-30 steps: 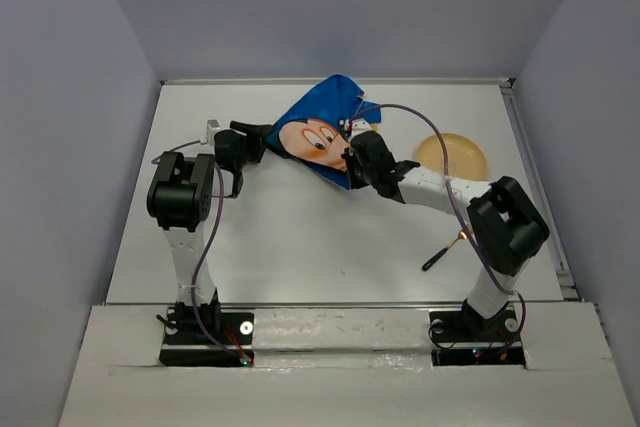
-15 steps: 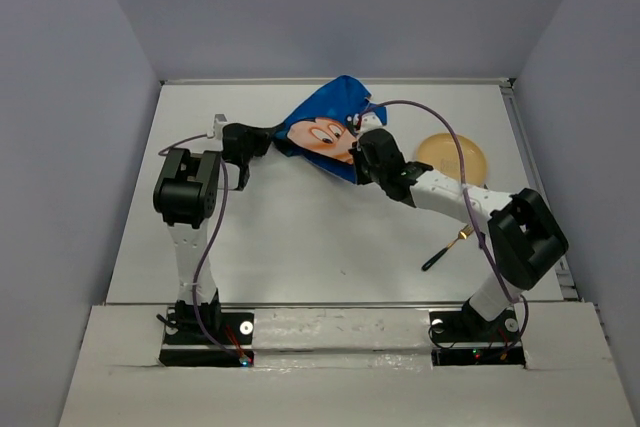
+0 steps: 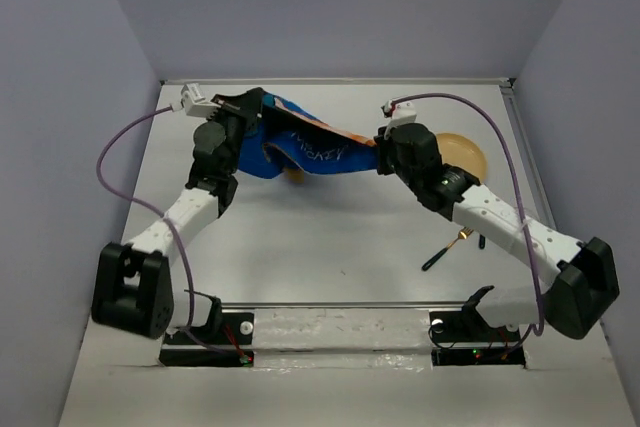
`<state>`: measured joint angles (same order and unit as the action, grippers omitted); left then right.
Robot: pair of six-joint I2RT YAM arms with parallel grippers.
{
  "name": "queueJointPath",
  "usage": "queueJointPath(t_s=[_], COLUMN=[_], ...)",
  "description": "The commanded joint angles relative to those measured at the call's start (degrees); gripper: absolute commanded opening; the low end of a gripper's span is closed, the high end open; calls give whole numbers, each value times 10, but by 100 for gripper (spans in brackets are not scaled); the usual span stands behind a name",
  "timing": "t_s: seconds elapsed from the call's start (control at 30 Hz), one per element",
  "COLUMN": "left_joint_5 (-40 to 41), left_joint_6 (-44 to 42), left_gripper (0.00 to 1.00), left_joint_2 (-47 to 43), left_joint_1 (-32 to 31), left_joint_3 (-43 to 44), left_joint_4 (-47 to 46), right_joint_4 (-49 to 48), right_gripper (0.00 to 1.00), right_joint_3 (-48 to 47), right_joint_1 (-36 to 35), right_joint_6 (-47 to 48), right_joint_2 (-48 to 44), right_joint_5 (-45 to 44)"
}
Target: Set the dinner table for one person
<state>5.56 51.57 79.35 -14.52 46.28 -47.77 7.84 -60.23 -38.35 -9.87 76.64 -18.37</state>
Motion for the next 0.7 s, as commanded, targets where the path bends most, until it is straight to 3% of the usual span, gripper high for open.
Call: queueJointPath(t_s=[0.0,0.17,0.3,0.43,0.6,0.67], left_joint_5=[69,83,106,118,44,11], left_joint_6=[-99,-153,-195,-223,-212,-221], left_gripper=[0,0,0,0,0,0], left_joint_2=[-110,-179,-176,-109,22,81], left_joint_1=[-25,-42,-45,-30,26,47], left_joint_3=[-27,9,57,124,246,354], left_joint_4=[7,59,90,114,143,191], right_joint_4=[47,68,59,20,-2,-1], right_gripper=[0,0,0,0,0,0], right_joint_3=[-32,-82,-138,-176,-273,-352], right_joint_1=[-1,-1,-1,34,106,121], right_joint_6=[18,35,84,123,162,181], right_joint_2=[-55,-110,-74,0,107,155], right_joint_5=[-32,-39,-65,-60,-18,-20])
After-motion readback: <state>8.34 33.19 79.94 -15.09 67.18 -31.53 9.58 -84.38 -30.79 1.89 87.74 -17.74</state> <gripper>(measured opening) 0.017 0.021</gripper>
